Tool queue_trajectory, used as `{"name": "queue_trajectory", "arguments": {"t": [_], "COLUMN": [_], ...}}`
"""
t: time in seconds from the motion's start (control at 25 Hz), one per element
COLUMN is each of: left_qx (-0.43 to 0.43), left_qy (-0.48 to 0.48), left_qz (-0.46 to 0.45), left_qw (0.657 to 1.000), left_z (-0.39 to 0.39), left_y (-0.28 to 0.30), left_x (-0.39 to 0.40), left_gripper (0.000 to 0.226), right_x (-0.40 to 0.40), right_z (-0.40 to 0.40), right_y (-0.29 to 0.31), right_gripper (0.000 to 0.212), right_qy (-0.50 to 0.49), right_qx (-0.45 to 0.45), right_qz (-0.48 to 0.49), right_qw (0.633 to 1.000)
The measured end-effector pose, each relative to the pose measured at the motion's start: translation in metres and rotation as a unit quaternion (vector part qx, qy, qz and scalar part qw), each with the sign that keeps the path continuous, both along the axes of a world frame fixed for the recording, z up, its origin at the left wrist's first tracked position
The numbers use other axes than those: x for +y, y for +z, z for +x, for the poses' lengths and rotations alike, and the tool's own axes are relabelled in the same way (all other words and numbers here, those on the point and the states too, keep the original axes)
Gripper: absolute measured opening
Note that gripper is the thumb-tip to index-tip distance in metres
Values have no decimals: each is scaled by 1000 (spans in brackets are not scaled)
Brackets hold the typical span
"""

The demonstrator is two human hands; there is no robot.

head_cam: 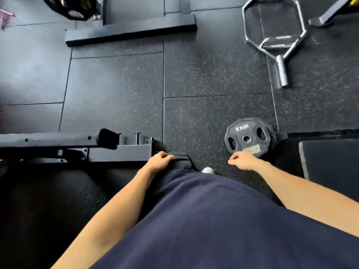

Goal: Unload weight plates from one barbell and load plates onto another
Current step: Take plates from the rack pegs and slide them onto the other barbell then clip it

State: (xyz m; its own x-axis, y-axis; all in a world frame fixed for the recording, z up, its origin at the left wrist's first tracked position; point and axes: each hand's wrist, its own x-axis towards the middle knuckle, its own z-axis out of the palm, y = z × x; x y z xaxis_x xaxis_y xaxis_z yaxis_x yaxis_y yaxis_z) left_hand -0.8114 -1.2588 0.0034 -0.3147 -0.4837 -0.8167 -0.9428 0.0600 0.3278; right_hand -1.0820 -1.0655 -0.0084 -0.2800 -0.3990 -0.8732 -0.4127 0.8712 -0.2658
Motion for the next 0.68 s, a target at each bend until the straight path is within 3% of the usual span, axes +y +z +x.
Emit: {"name": "queue_trajectory", "arguments": {"t": [0.32, 0.68], "left_qx": [-4, 13], "left_qy": [8, 36], "left_qz": [13, 12], "left_qw": [1000, 999], "left_z": [-113, -211], "left_y": [-19, 1], "left_x": [-224, -475], "left_gripper": [47, 45], "right_x": [-233, -494], "right_z": [-119, -238], "right_y": [-21, 4], "right_gripper": [20, 18], "right_qy": [18, 21], "right_qx": [20, 39], "right_qz": [-8, -43], "right_qw": [1000, 998]}}
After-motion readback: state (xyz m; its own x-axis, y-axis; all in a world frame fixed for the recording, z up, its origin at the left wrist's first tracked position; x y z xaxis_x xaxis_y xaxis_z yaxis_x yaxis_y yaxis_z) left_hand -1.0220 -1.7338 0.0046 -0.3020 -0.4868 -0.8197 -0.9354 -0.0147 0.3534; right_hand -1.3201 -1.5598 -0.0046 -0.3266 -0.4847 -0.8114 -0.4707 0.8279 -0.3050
